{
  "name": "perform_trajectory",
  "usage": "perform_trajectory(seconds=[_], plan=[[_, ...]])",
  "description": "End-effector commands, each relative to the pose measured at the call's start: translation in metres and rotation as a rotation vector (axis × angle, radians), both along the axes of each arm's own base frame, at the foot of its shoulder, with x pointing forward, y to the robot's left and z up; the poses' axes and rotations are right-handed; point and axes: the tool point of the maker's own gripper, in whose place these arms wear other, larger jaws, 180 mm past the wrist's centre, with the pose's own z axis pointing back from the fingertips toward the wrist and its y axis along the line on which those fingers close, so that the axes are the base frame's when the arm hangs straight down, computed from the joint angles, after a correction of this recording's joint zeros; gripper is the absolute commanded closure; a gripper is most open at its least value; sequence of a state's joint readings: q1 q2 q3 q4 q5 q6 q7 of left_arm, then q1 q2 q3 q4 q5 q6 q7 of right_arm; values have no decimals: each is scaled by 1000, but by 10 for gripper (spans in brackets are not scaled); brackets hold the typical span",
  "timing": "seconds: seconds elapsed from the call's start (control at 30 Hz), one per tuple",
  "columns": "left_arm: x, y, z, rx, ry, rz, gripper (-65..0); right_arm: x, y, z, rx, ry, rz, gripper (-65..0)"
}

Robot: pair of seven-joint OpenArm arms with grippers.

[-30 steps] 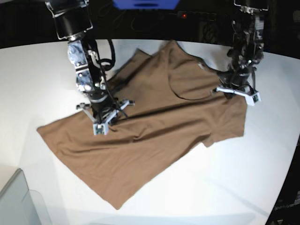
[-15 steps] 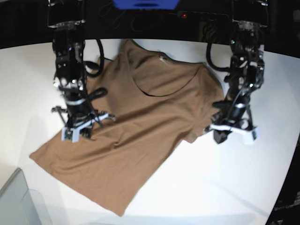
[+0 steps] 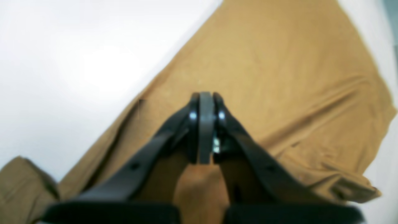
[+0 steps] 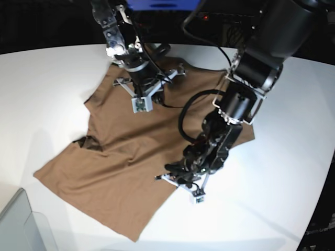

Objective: Layout the t-shirt on the table in an organized manner, then fold the t-shirt properly
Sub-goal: 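Regrasp the shirt with both grippers and drag it to rotate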

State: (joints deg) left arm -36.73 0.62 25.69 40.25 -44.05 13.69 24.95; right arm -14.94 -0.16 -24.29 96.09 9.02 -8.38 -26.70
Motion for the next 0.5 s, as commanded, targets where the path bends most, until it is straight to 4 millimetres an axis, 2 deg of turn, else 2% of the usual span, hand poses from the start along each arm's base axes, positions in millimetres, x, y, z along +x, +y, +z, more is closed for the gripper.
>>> perform_trajectory(seconds=[0.0, 0.07, 0.13, 0.23, 0.33, 0.4, 0.47], plan=[[13, -4, 14, 14, -38, -8, -1, 2, 3, 3, 7, -16, 3, 0], [12, -1, 2, 66, -51, -11, -1, 4, 1, -7, -11, 5, 8, 0], [12, 3, -2, 145, -119, -36, -1, 1, -12, -23, -57, 30, 16, 0], [-9, 13, -30, 263, -133, -104, -1, 7, -28, -31, -105, 33, 17, 0], [-29, 37, -54, 299, -93, -103, -1, 15, -59, -33, -142, 31, -40, 0], [-39, 56, -63, 317, -81, -96, -1, 24, -89, -32, -169, 27, -106, 0], [-58, 79, -74, 333, -55, -97, -1, 29, -117, -30, -191, 19, -168, 0]])
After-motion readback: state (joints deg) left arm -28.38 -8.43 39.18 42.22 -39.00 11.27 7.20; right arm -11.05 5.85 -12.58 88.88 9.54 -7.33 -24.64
